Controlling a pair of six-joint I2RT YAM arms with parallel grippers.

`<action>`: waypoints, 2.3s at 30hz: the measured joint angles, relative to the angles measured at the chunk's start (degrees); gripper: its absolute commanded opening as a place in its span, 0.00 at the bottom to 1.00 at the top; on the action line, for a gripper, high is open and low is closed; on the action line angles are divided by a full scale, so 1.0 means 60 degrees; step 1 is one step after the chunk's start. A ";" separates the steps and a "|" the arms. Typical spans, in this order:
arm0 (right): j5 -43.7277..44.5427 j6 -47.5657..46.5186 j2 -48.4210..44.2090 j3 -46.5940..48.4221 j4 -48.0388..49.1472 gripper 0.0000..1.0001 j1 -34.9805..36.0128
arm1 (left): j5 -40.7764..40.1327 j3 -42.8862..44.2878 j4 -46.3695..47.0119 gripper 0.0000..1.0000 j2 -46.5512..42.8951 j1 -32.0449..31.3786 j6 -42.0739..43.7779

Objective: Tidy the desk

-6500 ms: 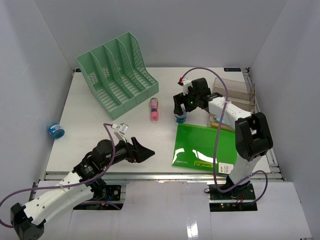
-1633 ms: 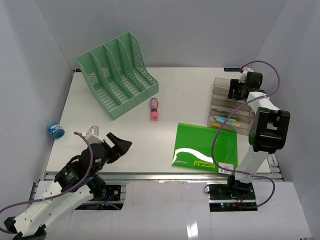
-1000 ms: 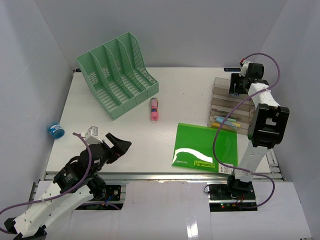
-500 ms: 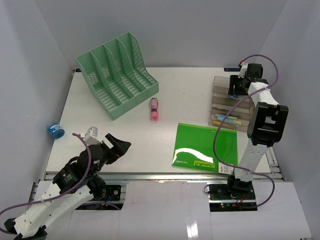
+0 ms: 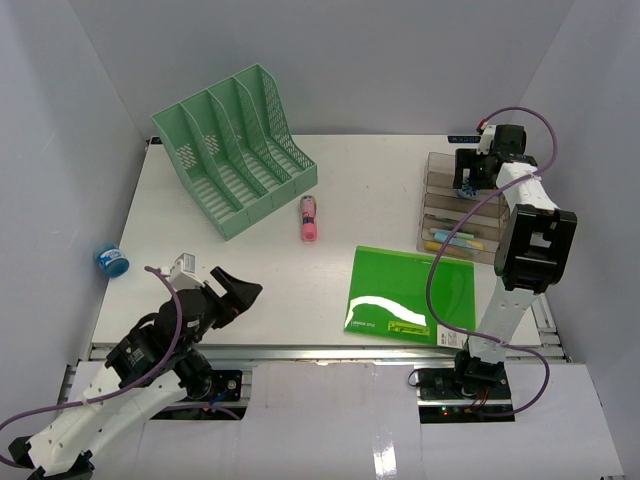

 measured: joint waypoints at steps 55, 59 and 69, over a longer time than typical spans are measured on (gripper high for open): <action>-0.9621 -0.0892 -0.8337 -0.7976 0.2746 0.90 0.0255 | 0.1052 0.3643 0.2007 0.98 0.9332 1.2692 0.6497; -0.9686 -0.0877 -0.8349 -0.8007 0.2744 0.90 0.0259 | 0.0711 0.3645 0.2518 0.98 1.0117 1.2729 0.6993; -0.9723 -0.0918 -0.7993 -0.8021 0.2733 0.90 0.0259 | 0.0078 0.4603 0.3475 0.98 1.2287 1.2861 0.7969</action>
